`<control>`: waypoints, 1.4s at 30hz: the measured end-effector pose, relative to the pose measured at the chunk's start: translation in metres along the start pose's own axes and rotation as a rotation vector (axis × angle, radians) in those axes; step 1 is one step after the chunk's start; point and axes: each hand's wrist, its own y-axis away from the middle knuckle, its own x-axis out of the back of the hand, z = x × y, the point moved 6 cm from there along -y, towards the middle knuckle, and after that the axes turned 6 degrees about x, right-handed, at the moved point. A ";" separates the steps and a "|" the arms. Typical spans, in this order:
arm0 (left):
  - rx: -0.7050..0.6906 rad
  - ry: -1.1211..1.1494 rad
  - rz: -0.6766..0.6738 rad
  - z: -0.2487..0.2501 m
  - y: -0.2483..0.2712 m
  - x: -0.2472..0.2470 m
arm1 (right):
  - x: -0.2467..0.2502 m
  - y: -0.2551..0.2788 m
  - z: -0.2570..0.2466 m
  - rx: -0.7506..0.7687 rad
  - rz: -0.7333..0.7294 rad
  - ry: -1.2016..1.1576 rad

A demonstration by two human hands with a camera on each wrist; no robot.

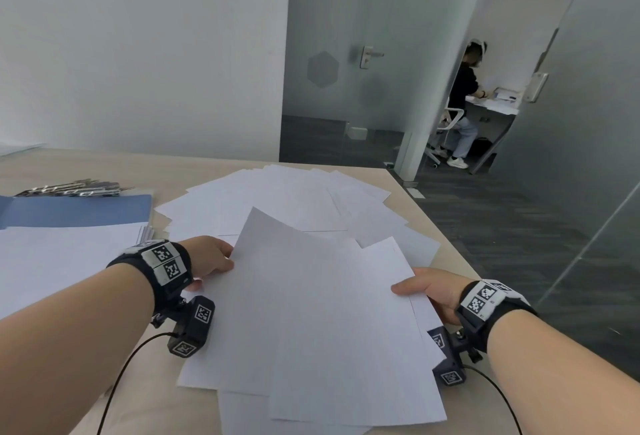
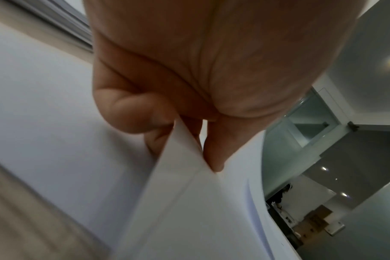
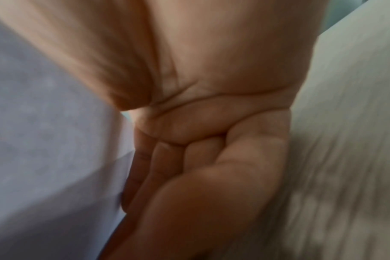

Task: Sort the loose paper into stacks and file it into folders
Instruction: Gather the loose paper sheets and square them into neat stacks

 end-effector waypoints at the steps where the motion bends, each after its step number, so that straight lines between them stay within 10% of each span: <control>1: -0.012 0.002 -0.006 0.002 0.000 -0.003 | -0.002 -0.001 -0.001 0.005 -0.010 0.003; 17: -0.076 0.811 -0.132 0.007 0.007 -0.035 | -0.009 -0.008 -0.011 0.170 0.154 -0.164; 31: -0.059 0.902 -0.109 -0.005 0.026 -0.050 | -0.015 0.017 -0.034 0.381 0.327 -0.357; 42: 0.018 0.761 -0.225 -0.007 0.046 -0.075 | -0.041 0.024 -0.045 0.412 0.350 -0.045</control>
